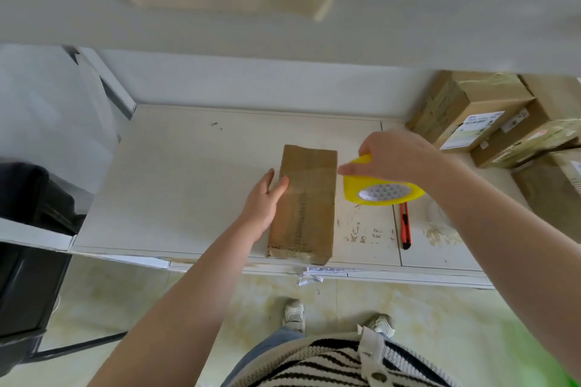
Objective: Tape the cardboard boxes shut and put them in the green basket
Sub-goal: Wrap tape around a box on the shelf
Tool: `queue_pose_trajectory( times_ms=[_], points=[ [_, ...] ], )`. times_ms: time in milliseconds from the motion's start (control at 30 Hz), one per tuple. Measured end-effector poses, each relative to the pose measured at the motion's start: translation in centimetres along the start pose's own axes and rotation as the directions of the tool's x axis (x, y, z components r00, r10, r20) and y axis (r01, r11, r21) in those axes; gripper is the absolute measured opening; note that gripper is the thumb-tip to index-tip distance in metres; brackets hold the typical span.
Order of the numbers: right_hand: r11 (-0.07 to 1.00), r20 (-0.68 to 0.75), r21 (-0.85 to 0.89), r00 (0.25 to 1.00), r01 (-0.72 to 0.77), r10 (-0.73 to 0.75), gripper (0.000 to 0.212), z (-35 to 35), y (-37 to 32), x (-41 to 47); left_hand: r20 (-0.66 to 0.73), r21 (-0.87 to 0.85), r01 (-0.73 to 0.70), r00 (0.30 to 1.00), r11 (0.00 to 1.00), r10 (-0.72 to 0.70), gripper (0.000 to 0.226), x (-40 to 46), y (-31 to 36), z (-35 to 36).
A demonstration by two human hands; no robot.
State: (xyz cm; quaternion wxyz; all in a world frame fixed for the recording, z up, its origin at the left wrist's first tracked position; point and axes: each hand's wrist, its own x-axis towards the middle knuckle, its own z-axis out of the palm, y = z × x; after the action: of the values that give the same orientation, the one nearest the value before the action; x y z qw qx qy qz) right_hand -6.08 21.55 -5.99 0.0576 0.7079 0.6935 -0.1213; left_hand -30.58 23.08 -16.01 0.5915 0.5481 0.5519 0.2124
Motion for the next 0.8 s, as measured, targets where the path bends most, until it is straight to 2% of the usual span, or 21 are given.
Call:
queue_pose_trajectory(
  times_ms=[67, 167, 333, 433, 533, 600, 633, 733, 800],
  points=[
    [0.997, 0.046, -0.045, 0.997, -0.064, 0.066, 0.064, 1.7, 1.3, 0.0, -0.007, 0.027, 0.012, 1.0, 1.0, -0.012, 0.062, 0.0, -0.2, -0.5],
    [0.971, 0.152, 0.163, 0.977, -0.176, 0.151, 0.062, 3.8, 2.9, 0.2, 0.015, -0.007, 0.014, 1.0, 1.0, -0.014, 0.058, -0.2, 0.2, -0.1],
    [0.927, 0.202, 0.288, 0.961, -0.241, 0.188, 0.058, 6.8, 3.6, -0.1, 0.002, 0.048, -0.021, 1.0, 0.999, 0.021, 0.062, -0.3, 0.6, 0.5],
    [0.918, 0.212, 0.315, 0.961, -0.24, 0.179, 0.064, 7.7, 3.4, 0.1, -0.074, 0.224, -0.084, 0.992, 0.971, 0.102, 0.061, -0.1, 1.6, 1.2],
    [0.916, 0.216, 0.315, 0.959, -0.249, 0.186, 0.062, 8.3, 3.2, 0.2, -0.19, 0.547, -0.031, 0.968, 0.836, 0.161, 0.064, 0.3, 3.3, 2.7],
    [0.919, 0.215, 0.308, 0.959, -0.246, 0.185, 0.058, 8.4, 3.1, 0.1, -0.178, 0.647, -0.017, 0.969, 0.762, 0.172, 0.063, 0.1, 4.1, 4.4],
    [0.921, 0.214, 0.302, 0.959, -0.245, 0.185, 0.059, 8.4, 3.0, 0.1, -0.162, 0.676, -0.003, 0.975, 0.737, 0.152, 0.067, -0.1, 4.2, 5.2],
    [0.922, 0.209, 0.297, 0.959, -0.247, 0.189, 0.058, 8.5, 2.7, 0.1, -0.149, 0.782, 0.052, 0.983, 0.621, 0.106, 0.116, -0.3, 3.8, 6.1],
    [0.924, 0.202, 0.296, 0.962, -0.241, 0.186, 0.057, 8.3, 2.7, 0.2, -0.132, 0.808, 0.068, 0.989, 0.586, 0.068, 0.135, 0.2, 3.9, 5.7]
  ],
)
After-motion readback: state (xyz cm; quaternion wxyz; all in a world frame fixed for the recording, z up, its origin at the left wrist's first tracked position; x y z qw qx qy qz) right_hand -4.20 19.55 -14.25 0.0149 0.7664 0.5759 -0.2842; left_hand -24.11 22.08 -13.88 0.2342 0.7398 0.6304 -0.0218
